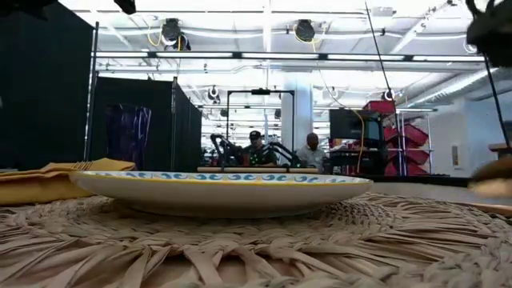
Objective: Set table place
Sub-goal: Put the green spoon to the right of the gold knife
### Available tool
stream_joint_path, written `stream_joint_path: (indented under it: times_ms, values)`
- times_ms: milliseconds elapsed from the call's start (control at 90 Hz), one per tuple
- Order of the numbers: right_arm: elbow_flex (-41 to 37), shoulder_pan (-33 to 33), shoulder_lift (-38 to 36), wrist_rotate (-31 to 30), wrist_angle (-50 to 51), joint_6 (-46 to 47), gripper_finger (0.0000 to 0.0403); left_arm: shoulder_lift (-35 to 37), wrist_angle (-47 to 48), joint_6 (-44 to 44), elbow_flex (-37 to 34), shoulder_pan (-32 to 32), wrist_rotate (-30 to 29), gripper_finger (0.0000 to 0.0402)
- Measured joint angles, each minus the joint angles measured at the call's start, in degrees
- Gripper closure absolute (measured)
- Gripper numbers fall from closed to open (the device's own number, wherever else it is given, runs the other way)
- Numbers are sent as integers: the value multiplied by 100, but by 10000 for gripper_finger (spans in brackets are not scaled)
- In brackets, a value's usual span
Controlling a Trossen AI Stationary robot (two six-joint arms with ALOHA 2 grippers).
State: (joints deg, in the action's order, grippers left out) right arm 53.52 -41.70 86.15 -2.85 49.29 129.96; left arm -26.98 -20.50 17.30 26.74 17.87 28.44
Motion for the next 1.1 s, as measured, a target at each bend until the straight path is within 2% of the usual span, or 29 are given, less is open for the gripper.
stream_joint_path:
  times_ms: [322, 811, 1100]
  values:
    - [-195, 310, 0, -57, -193, 2, 403, 0, -2, -36, 0, 0, 1, 281]
    - [-195, 309, 0, -55, -349, -8, 402, 0, -2, -109, 0, 0, 107, 281]
    - [-193, 298, 0, -20, -352, -12, 371, 0, -2, -107, 0, 0, 112, 281]
